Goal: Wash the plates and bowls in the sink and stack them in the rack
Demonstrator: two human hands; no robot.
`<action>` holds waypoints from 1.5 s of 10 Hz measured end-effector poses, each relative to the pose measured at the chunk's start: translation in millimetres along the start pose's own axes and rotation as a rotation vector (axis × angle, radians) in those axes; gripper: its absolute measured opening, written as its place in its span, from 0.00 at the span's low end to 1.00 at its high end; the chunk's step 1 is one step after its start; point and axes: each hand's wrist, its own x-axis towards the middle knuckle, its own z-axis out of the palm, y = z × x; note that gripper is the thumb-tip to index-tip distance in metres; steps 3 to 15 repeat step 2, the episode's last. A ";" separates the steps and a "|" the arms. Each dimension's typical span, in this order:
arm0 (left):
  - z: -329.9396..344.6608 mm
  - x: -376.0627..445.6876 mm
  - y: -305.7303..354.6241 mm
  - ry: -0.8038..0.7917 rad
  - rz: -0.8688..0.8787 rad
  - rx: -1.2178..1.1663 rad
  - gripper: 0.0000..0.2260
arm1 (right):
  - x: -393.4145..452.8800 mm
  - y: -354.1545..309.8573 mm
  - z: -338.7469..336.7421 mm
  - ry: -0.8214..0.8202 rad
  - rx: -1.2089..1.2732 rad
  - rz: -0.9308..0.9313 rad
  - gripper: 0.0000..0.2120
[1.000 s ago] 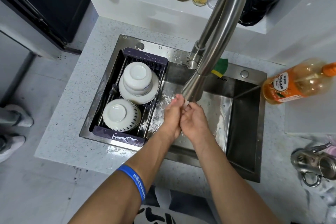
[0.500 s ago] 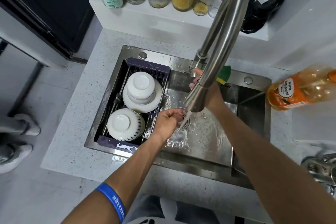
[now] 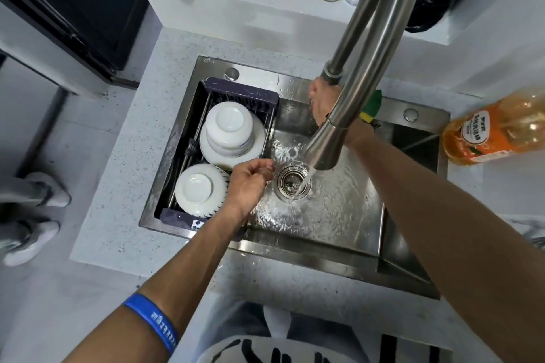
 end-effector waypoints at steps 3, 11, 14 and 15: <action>-9.1 6.2 4.2 -0.013 0.034 0.043 0.09 | -3.3 -1.5 -11.3 0.017 0.300 0.105 0.12; -9.1 6.2 4.2 -0.013 0.034 0.043 0.09 | -3.3 -1.5 -11.3 0.017 0.300 0.105 0.12; -9.1 6.2 4.2 -0.013 0.034 0.043 0.09 | -3.3 -1.5 -11.3 0.017 0.300 0.105 0.12; -9.1 6.2 4.2 -0.013 0.034 0.043 0.09 | -3.3 -1.5 -11.3 0.017 0.300 0.105 0.12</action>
